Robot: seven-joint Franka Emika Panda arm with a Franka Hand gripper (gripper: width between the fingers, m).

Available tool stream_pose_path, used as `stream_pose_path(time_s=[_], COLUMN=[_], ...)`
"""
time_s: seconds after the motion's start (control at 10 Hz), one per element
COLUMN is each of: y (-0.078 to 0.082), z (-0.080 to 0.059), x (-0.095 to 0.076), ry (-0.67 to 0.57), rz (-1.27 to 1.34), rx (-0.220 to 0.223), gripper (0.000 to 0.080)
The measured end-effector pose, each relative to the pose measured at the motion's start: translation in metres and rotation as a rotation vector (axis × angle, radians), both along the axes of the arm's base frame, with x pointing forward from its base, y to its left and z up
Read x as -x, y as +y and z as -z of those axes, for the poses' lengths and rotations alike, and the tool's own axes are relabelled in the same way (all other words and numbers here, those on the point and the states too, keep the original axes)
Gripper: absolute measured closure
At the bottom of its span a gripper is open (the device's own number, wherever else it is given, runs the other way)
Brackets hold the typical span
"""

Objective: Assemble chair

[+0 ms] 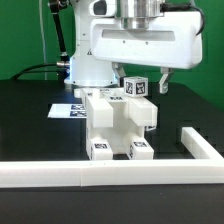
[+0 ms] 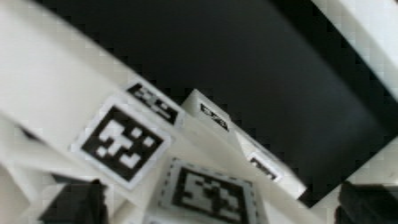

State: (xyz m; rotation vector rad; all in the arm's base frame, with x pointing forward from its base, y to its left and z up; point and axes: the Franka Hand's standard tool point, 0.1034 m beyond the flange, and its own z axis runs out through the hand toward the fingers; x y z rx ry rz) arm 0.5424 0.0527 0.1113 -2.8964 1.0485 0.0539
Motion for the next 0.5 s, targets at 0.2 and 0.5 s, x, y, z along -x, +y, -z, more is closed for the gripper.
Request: stream_pose_path(time_s=[0.2, 0.5], y=[-0.0002, -0.0018], z=[-0.0001, -0.0010], x=[-0.0001, -0.0004], ry=[-0.011, -0.026], rz=[-0.158, -0.357], rx=[-0.002, -0.004], gripper=[0.0150, 0.0150])
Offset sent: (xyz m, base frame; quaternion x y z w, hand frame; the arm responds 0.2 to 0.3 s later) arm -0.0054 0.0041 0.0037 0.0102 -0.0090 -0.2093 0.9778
